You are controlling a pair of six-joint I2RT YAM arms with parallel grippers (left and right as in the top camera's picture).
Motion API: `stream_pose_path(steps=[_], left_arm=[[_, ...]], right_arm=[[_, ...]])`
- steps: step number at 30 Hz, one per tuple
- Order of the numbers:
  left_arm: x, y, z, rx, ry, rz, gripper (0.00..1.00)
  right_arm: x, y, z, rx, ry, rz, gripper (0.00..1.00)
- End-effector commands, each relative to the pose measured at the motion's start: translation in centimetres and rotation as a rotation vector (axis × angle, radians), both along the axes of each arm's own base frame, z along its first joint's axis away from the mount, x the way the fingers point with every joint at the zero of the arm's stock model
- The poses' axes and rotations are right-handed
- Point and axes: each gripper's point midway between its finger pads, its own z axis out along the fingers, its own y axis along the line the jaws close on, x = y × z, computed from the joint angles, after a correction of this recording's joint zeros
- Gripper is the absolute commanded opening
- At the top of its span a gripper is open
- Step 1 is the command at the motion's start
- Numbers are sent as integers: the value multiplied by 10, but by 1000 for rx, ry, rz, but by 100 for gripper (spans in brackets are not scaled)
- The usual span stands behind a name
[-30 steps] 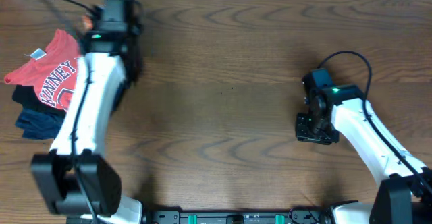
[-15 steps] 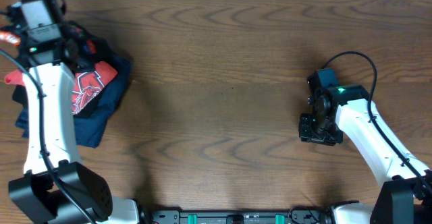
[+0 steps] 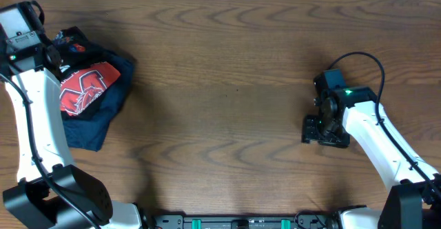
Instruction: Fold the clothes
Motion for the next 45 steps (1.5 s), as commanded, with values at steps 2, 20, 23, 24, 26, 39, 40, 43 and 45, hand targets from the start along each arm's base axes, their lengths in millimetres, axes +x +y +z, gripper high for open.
stream_pose_path(steps=[2, 20, 23, 24, 26, 39, 40, 43, 45], left_arm=[[-1, -3, 12, -6, -36, 6, 82], [-56, -220, -68, -630, 454, -565, 87], [-73, -224, -63, -639, 484, -564, 87], [-77, -224, -56, -629, 459, -571, 87], [-80, -224, -40, -597, 371, -585, 87], [-137, -231, 48, -315, -272, -733, 98], [-139, -231, 53, -299, -307, -738, 98], [-152, -232, 58, -284, -337, -744, 98], [-158, -232, 61, -279, -348, -746, 98]], right_arm=[[19, -1, 7, 2, -81, 4, 99], [142, -15, 121, 97, -589, -20, 99], [137, -26, 147, 92, -655, -45, 99], [132, -28, 157, 90, -682, -52, 99], [122, -30, 175, 83, -737, -54, 99], [20, -67, 220, -98, -1080, -189, 99], [14, -67, 216, -97, -1079, -189, 99], [-4, -68, 201, -103, -1030, -184, 99], [-17, -69, 187, -112, -966, -178, 99]])
